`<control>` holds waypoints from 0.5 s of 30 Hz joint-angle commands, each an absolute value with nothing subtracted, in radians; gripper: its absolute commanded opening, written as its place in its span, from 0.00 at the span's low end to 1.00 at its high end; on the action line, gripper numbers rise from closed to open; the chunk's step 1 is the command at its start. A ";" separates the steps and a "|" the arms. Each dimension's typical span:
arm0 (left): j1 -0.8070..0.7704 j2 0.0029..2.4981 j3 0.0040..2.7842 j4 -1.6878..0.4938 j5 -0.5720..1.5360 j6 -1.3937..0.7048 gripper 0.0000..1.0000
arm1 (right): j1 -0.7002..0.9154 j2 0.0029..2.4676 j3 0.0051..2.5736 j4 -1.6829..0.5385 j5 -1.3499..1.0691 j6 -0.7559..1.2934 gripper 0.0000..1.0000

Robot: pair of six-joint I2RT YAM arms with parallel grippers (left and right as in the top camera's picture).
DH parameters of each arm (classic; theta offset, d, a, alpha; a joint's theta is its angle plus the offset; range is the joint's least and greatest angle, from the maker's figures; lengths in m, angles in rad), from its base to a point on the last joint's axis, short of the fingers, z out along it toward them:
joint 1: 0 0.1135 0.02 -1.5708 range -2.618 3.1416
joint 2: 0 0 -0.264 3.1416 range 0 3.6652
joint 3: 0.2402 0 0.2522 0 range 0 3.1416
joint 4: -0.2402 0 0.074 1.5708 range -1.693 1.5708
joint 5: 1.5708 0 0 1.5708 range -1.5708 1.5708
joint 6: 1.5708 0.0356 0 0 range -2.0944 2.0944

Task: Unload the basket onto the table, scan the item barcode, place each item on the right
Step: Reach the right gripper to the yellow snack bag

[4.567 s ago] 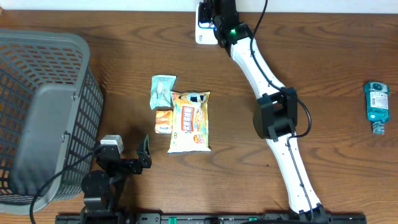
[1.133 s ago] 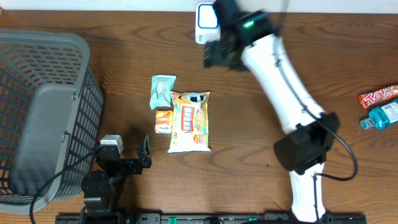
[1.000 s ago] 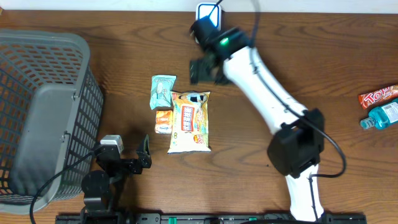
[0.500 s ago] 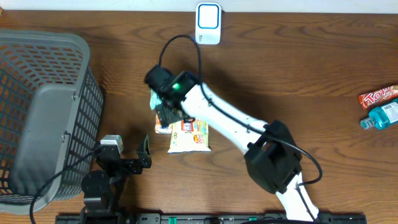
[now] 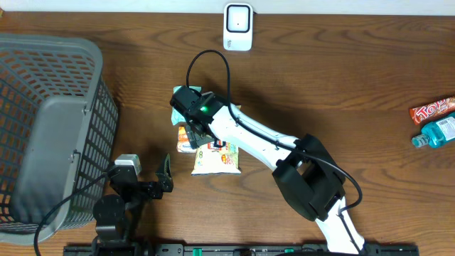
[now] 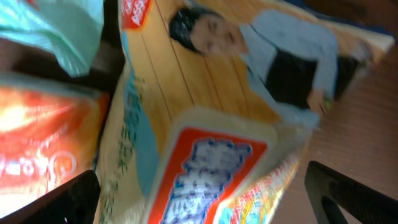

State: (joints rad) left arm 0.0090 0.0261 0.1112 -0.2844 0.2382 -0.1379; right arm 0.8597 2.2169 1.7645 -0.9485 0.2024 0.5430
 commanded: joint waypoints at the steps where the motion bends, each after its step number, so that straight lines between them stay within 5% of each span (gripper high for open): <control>1: 0.008 0.023 0.096 -0.306 0.251 -0.147 0.98 | 0.856 2.213 1.732 -0.922 0.235 0.534 0.99; 15: 0.008 0.023 0.096 -0.306 0.251 -0.147 0.98 | 0.823 2.293 1.686 -0.981 0.147 0.610 0.98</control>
